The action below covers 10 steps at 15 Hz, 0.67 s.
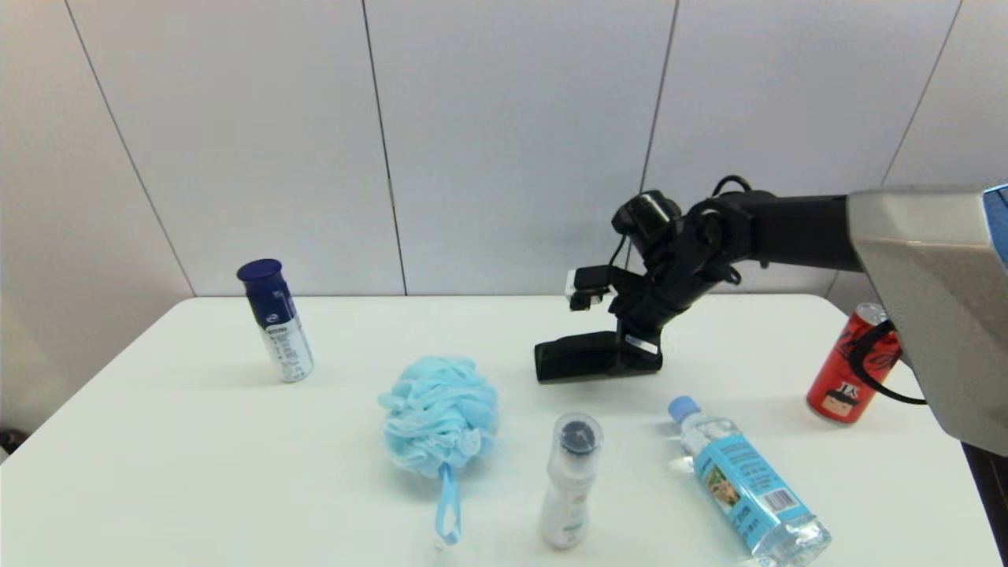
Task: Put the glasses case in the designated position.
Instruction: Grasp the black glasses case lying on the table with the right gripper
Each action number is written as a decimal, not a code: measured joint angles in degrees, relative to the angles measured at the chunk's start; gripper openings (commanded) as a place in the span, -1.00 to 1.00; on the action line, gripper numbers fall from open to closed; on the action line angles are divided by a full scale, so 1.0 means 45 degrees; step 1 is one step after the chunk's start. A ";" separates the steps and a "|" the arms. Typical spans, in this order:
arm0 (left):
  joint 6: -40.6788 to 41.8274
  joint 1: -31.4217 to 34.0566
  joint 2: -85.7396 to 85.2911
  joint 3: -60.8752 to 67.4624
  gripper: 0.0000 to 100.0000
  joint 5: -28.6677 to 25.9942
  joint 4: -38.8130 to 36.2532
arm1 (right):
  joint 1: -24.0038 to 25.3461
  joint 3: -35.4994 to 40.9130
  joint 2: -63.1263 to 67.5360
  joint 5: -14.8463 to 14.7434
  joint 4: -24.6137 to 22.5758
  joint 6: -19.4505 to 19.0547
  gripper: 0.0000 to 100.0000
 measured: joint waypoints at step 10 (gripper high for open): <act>-0.0005 0.0000 0.0000 0.0000 1.00 -0.0005 0.0000 | 0.0041 0.0014 0.0471 -0.0252 -0.0190 0.0412 1.00</act>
